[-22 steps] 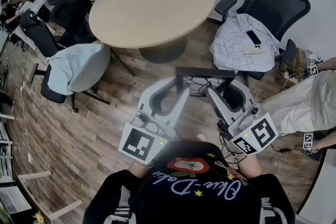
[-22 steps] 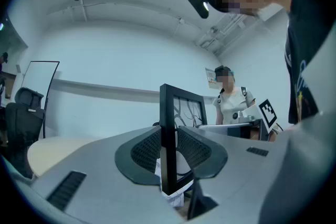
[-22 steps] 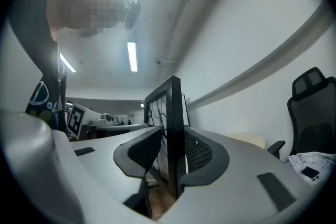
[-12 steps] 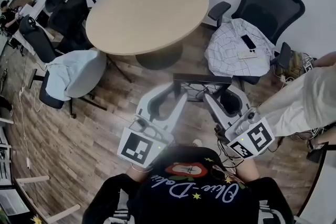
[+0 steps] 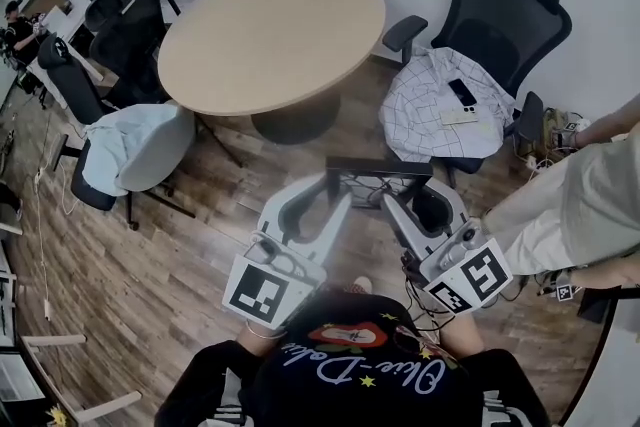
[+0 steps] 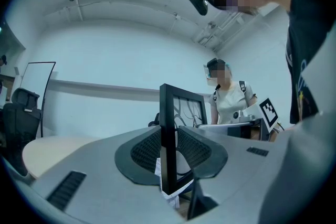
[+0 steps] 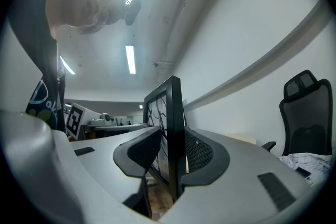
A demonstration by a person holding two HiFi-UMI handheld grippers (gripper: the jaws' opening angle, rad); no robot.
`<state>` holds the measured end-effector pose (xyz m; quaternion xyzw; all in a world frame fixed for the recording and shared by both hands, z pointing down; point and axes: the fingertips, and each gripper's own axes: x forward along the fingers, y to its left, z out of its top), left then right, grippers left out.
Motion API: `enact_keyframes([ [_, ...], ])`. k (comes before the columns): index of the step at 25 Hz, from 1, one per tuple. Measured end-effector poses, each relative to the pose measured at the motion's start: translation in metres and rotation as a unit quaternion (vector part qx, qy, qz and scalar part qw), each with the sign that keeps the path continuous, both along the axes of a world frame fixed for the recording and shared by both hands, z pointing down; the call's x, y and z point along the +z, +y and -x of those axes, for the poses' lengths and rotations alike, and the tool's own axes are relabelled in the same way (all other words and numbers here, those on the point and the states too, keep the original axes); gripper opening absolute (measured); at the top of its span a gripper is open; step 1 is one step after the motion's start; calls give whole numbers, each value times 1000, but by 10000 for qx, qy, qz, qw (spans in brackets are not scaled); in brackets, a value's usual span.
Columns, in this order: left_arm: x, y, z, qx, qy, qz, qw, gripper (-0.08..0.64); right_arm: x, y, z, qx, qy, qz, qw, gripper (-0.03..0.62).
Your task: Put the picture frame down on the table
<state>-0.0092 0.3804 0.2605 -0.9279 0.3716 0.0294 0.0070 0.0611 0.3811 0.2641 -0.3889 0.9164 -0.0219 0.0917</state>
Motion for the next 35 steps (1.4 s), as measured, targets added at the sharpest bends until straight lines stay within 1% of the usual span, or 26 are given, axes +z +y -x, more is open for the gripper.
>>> enact_keyframes([
  [11, 1, 16, -19, -194, -85, 9, 9998, 87, 2, 14, -19, -182, -73, 10, 9998, 118],
  [16, 0, 21, -19, -247, -87, -42, 9996, 87, 2, 18, -18, -240, -107, -25, 9997, 118],
  [19, 3, 23, -18, -258, -146, 16, 9996, 87, 5, 20, -17, -239, -139, 14, 9996, 118],
  [25, 6, 13, -21, -219, -121, 27, 9997, 87, 7, 10, -21, -195, -102, 31, 9998, 118],
  [35, 7, -24, -17, -149, -67, -48, 9999, 87, 7, -26, -17, -97, -41, -7, 9999, 120],
])
